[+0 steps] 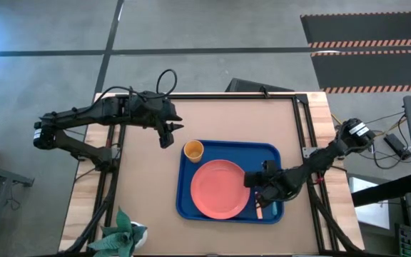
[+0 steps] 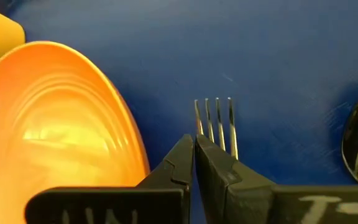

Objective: Pick and place plate/cup/fork/spoon on tray
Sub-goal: Adjust the light orange fork on the blue tray

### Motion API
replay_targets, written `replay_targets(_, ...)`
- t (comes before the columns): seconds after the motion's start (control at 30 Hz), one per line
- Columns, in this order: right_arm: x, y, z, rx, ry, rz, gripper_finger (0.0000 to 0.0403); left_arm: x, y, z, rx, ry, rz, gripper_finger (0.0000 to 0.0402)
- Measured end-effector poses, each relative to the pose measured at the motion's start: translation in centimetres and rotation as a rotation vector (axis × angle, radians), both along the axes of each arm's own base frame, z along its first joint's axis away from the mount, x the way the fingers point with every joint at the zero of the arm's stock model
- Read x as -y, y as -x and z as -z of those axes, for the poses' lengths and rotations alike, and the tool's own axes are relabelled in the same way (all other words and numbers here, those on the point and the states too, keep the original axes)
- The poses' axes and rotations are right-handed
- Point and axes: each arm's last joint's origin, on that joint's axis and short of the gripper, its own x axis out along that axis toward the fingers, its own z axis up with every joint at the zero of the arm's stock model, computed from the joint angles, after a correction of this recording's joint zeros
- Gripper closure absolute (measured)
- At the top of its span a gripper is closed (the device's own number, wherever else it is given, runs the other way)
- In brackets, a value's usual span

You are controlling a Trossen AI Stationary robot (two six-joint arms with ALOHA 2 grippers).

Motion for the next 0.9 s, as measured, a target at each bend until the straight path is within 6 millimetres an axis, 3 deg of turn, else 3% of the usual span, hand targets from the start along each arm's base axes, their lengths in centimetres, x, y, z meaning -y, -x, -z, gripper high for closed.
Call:
replay_targets(0.43, -0.3, -0.5, 0.8, 0.017, -0.016, 0.006, 0.0395, 0.0, 0.0, 0.0, 0.005, -0.001, 0.000, 0.0303)
replay_targets(0.9, 1.0, -1.7, 2.0, -0.078, -0.082, -0.006, 0.0395, 0.0, 0.0, 0.0, 0.005, -0.001, 0.000, 0.0303)
